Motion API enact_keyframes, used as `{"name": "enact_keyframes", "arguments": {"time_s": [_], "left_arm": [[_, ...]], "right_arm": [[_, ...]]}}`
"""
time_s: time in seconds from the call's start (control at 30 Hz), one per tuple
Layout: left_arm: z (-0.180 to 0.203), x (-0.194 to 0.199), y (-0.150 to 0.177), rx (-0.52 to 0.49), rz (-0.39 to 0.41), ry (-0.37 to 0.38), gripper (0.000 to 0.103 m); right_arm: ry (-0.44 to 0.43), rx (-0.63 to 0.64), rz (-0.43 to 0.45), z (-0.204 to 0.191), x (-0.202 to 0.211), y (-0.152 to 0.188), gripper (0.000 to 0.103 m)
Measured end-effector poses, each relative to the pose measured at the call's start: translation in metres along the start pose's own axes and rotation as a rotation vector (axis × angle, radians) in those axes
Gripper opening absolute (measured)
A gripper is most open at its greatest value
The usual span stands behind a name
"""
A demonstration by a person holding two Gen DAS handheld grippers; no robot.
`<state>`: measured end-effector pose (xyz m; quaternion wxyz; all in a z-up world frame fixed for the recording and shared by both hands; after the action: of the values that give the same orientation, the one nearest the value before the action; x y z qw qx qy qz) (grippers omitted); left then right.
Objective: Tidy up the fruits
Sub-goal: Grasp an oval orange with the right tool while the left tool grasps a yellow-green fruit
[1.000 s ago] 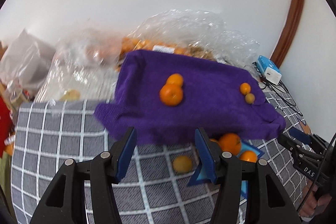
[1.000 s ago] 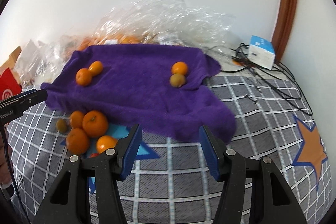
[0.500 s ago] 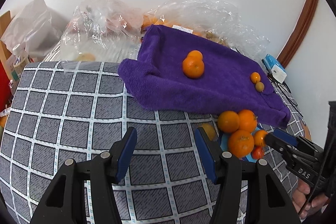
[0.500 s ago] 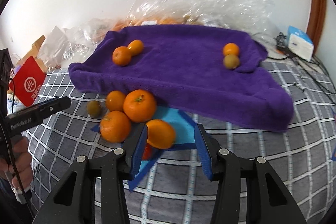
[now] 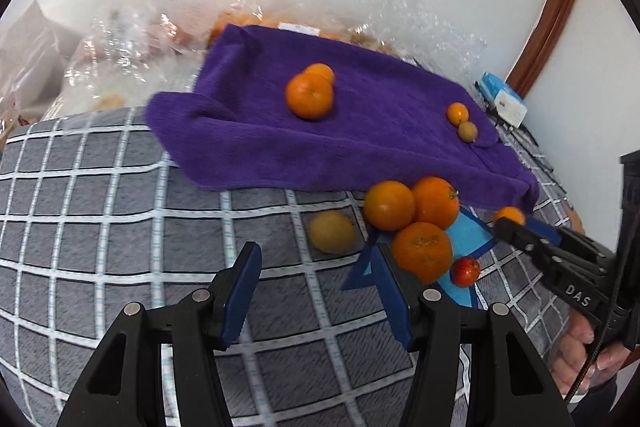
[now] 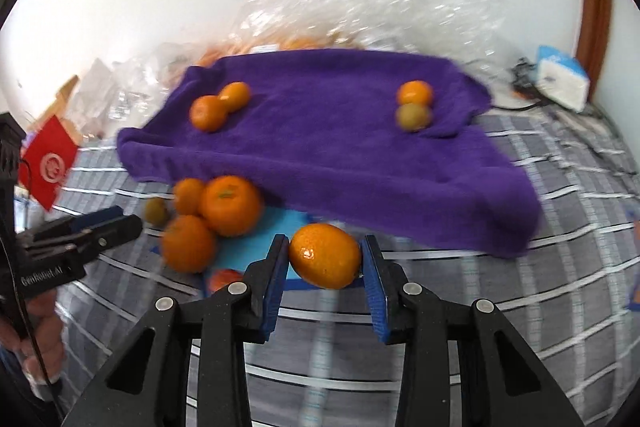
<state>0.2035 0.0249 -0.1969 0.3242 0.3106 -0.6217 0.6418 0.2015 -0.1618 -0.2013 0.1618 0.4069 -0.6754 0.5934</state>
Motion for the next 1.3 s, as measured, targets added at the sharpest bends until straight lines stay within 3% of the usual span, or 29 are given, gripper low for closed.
{"name": "enact_keyframes", "arguments": {"time_s": [0.17, 0.3, 0.6, 1.0, 1.3], "left_arm": [[0.012, -0.013, -0.005, -0.026, 0.006, -0.049, 0.041], [0.015, -0.015, -0.005, -0.053, 0.029, -0.087, 0.025], [0.004, -0.015, -0.002, 0.004, 0.05, -0.046, 0.026], [0.007, -0.015, -0.003, 0.002, 0.056, -0.061, 0.025], [0.005, 0.002, -0.007, 0.025, 0.136, -0.012, 0.025]], "right_arm": [[0.013, -0.02, -0.006, 0.019, 0.003, 0.011, 0.037], [-0.006, -0.024, 0.013, 0.024, 0.003, 0.016, 0.037], [-0.023, -0.037, 0.02, 0.027, 0.003, 0.016, 0.037], [-0.002, -0.029, 0.003, 0.026, 0.0, 0.018, 0.036], [-0.028, -0.013, 0.045, 0.021, 0.01, 0.019, 0.036]]}}
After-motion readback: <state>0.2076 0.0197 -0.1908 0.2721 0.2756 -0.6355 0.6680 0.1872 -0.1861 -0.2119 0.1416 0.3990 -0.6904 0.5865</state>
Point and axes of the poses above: each gripper's, at about its wrist camera, not at the fingertips, and x roughly against the way its jaws point, z to its right, y to its underside, the point moved 3 cm from there along -x, roughly the way its jaws point, and after that the axes turned 13 degrees about -y, right-handed, at the moved point
